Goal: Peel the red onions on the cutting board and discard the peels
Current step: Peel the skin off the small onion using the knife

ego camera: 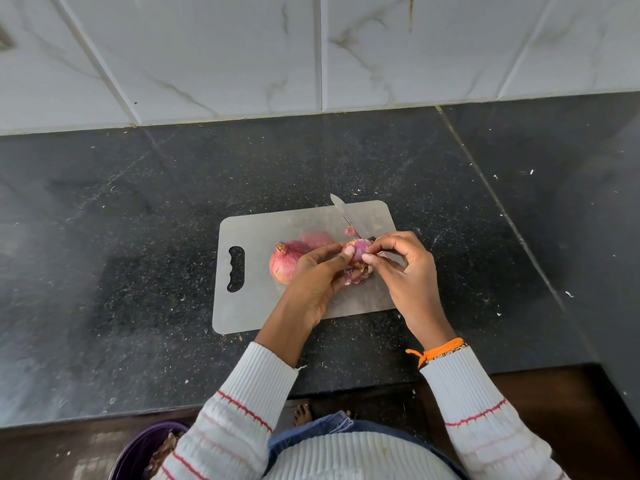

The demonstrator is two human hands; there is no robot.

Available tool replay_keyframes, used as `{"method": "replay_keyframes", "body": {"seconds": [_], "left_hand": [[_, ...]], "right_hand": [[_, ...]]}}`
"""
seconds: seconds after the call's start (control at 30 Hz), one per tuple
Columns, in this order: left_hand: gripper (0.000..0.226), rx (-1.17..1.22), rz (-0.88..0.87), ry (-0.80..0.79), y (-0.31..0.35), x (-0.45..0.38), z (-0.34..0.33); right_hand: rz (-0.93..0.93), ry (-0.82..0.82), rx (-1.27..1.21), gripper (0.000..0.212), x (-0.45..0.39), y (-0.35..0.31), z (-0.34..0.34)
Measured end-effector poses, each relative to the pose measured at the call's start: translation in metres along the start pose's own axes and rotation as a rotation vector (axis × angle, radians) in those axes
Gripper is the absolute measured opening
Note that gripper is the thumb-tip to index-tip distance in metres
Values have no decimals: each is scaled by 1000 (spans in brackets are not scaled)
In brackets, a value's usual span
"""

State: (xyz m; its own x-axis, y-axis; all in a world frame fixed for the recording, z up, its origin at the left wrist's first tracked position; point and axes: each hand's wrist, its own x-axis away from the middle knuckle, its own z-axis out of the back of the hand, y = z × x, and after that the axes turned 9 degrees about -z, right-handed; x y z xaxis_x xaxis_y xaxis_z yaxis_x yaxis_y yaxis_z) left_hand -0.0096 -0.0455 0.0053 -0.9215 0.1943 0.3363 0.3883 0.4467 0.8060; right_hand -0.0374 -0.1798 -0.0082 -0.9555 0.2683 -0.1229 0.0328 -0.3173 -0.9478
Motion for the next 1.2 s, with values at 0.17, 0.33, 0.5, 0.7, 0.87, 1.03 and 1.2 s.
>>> {"method": "replay_keyframes", "body": {"seconds": [0.17, 0.33, 0.5, 0.7, 0.87, 1.03, 1.2], "left_hand": [[11, 30, 6, 18, 0, -3, 1], [19, 77, 17, -17, 2, -1, 1], [23, 82, 37, -50, 5, 2, -1], [22, 76, 84, -26, 3, -4, 1], [25, 120, 128, 33, 4, -5, 2], [28, 151, 144, 59, 8, -5, 2], [28, 124, 123, 44, 8, -4, 3]], "right_hand": [[-40, 24, 33, 10, -2, -1, -2], [-82, 62, 61, 11, -2, -1, -4], [-152, 91, -36, 12, -2, -4, -4], [-188, 59, -25, 18, 0, -6, -4], [-217, 53, -74, 17, -1, -9, -5], [-297, 84, -151, 9, -2, -7, -2], [-227, 102, 86, 12, -2, -1, -3]]}}
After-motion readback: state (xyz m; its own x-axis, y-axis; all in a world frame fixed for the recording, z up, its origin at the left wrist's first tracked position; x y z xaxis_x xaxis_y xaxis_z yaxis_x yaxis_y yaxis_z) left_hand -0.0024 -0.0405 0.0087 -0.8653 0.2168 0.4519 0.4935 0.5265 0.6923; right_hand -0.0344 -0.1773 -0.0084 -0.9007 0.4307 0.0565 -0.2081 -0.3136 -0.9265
